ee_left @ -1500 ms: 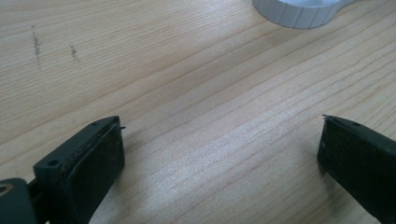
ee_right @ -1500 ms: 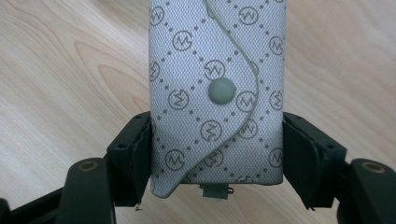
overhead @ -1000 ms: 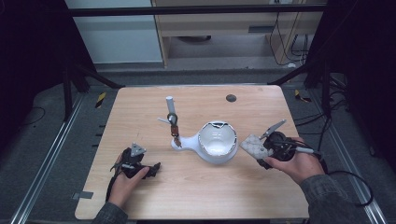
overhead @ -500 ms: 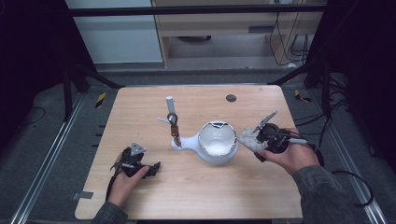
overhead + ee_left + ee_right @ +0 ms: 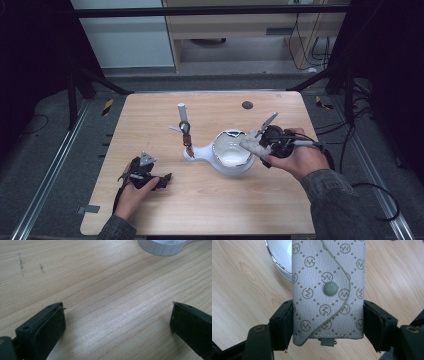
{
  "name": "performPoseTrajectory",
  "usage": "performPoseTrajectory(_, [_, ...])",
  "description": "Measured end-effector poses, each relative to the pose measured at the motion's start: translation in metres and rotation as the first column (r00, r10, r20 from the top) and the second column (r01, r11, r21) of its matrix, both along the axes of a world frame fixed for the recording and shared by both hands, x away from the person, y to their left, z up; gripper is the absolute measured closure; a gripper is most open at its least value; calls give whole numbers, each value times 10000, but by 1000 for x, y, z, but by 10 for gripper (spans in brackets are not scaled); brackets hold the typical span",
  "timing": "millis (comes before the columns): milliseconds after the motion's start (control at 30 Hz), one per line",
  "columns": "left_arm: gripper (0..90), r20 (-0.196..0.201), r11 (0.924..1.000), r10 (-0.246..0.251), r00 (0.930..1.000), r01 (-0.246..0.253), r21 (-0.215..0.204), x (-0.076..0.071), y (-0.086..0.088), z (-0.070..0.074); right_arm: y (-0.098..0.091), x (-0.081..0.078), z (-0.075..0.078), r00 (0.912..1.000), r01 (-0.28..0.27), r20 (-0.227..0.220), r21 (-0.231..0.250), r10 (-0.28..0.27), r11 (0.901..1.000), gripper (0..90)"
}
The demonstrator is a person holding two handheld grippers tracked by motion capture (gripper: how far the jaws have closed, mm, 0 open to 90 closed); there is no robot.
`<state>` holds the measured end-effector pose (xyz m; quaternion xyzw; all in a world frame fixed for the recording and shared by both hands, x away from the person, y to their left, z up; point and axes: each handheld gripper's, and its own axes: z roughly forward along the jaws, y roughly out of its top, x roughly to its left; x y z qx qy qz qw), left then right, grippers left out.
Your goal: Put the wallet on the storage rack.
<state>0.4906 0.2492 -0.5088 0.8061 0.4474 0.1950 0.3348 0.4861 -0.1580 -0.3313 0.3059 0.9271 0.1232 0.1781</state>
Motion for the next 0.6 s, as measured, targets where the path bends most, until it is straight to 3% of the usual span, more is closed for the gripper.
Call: performPoseTrajectory(600, [0,-10,10000,-89,10000,89,7,0,1,0,29,2,-12,9978,-616,-281,-584,601,9964,316])
